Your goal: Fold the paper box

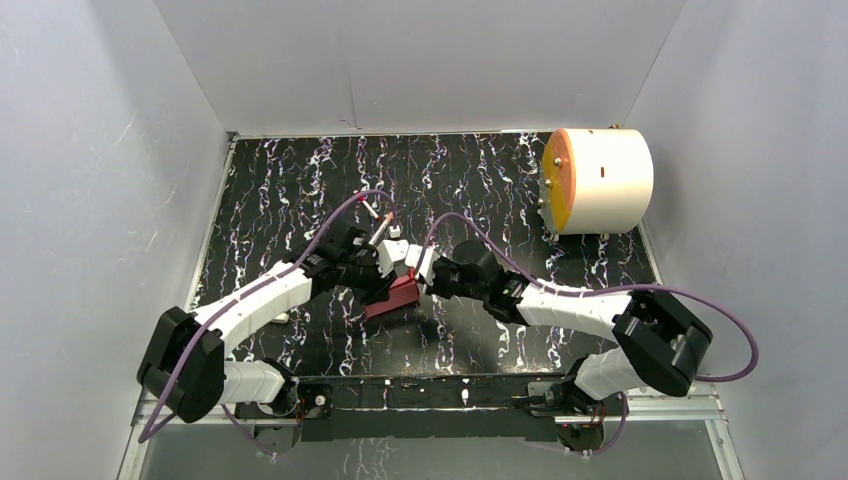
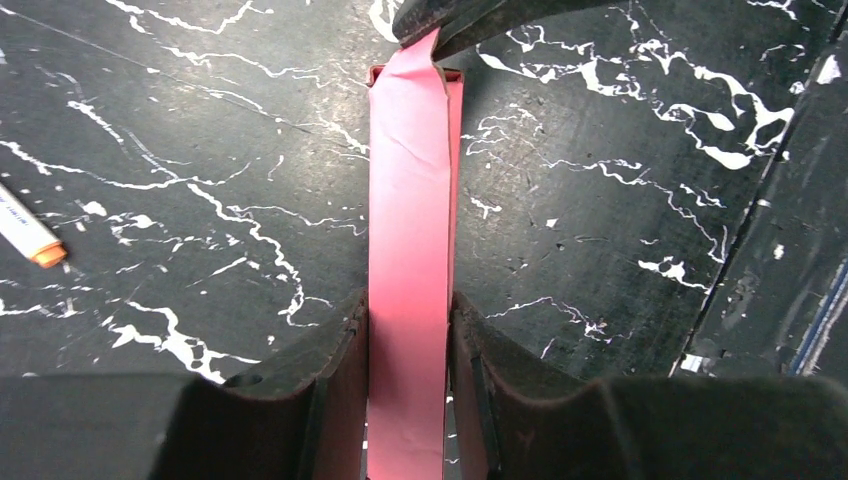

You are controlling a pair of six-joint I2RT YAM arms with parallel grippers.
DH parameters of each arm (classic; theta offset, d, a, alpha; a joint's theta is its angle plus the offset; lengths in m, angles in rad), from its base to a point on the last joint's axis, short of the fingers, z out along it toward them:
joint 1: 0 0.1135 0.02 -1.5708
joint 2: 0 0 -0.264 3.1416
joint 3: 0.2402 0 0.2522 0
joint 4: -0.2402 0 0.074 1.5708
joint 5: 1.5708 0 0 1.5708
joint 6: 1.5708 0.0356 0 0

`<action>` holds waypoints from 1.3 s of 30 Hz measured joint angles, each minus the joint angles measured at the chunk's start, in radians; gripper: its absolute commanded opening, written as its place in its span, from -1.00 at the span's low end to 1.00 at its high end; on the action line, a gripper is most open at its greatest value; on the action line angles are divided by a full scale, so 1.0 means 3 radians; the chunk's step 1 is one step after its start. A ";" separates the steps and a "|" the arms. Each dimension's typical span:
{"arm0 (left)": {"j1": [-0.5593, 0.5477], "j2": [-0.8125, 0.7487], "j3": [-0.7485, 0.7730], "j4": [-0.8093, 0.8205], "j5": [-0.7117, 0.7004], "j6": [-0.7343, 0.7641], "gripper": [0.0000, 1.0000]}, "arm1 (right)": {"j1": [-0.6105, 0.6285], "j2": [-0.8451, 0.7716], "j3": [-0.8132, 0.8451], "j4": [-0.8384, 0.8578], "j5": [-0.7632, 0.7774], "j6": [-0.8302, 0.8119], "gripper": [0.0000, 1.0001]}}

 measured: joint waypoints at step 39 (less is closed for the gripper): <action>-0.0266 -0.0137 -0.0113 0.0206 -0.0755 -0.0300 -0.87 | -0.0092 -0.0163 0.0346 -0.0693 0.0191 0.1245 -0.35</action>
